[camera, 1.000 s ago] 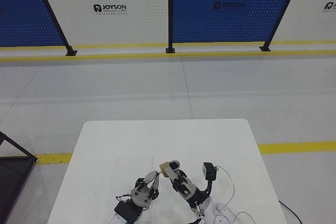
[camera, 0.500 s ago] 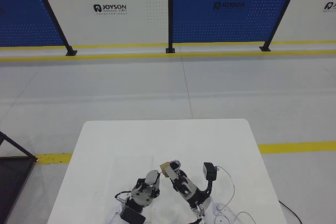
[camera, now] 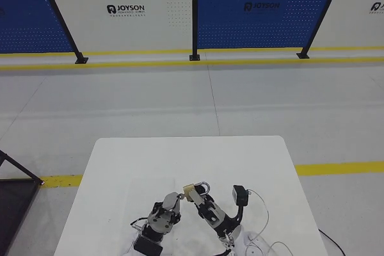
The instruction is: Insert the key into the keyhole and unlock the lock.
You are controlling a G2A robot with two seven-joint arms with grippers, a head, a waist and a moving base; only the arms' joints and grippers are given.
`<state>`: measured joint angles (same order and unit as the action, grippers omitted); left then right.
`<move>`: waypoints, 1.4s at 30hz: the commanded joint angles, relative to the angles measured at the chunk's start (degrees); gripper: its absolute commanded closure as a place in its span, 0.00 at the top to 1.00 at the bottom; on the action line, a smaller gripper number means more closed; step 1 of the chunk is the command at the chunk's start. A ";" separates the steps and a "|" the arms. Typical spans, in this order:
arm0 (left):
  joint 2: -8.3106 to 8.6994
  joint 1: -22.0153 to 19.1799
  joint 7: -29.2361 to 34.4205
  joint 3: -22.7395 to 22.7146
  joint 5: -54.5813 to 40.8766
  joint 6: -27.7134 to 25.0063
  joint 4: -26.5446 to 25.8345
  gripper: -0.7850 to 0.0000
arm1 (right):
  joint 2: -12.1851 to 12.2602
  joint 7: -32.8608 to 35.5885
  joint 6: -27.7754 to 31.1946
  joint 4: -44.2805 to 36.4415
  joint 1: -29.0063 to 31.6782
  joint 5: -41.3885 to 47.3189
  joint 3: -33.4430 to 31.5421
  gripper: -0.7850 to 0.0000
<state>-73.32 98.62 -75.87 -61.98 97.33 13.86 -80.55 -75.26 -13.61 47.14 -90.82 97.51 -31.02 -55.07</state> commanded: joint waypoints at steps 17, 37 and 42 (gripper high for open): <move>3.97 14.02 18.62 -14.63 -25.58 -36.50 -16.95 1.00 | 0.78 5.41 -1.47 0.41 -0.75 -0.44 -1.88 0.00; 5.42 15.83 27.60 -26.81 -39.97 -47.70 -13.69 1.00 | -0.13 25.83 -14.19 6.06 -8.14 -2.01 7.32 0.00; 5.41 15.62 27.71 -27.08 -40.47 -47.75 -13.20 1.00 | -1.84 27.51 -20.71 9.79 -12.39 -2.68 12.18 0.00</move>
<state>-67.92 114.23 -48.14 -89.08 56.82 -33.90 -93.71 -76.69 13.65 28.41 -81.96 86.13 -33.40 -44.00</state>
